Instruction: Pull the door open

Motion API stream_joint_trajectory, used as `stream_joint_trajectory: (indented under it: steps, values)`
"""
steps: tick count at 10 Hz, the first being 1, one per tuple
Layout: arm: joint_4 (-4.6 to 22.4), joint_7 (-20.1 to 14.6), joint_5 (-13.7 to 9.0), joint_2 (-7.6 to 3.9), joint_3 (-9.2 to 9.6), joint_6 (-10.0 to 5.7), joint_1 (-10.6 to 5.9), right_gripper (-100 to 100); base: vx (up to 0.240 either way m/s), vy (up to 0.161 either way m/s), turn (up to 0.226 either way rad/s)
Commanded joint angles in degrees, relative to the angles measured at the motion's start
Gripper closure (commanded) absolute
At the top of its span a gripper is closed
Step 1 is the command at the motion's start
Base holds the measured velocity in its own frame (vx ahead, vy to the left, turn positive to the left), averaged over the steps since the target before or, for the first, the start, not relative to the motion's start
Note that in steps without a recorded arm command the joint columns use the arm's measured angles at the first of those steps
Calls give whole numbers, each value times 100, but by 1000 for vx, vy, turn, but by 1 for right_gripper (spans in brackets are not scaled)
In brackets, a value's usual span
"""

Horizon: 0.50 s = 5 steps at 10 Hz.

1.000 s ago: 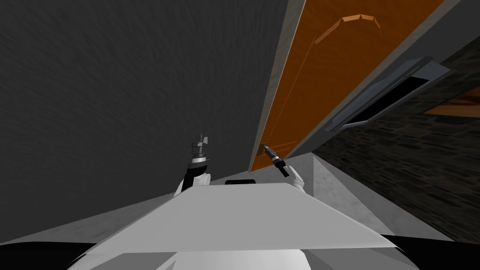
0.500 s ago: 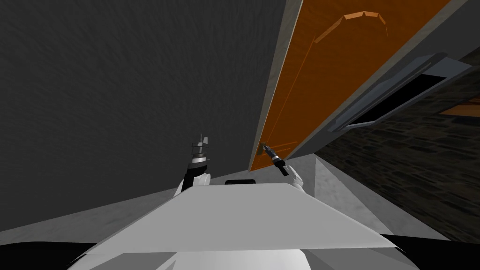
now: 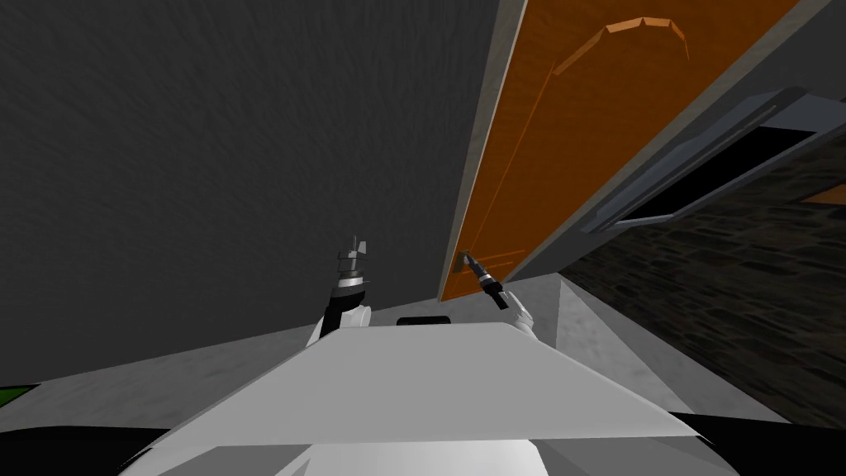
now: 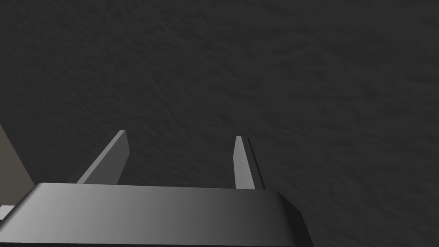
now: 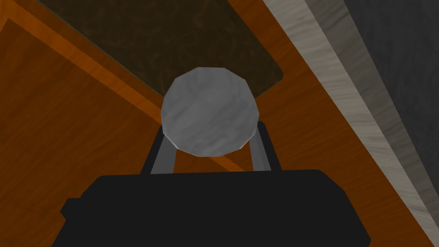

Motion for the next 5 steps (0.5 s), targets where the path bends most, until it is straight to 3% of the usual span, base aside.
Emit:
stream_joint_trajectory:
  steps: [1, 3, 5]
  values:
    - [-8, -283, -137, 18, 67, 26, -6, 100, -34, -32, 61]
    - [-4, -514, -265, 13, 98, 68, -18, 100, -64, -40, 77]
    - [5, -880, -539, 3, 164, 157, -43, 100, -62, -44, 99]
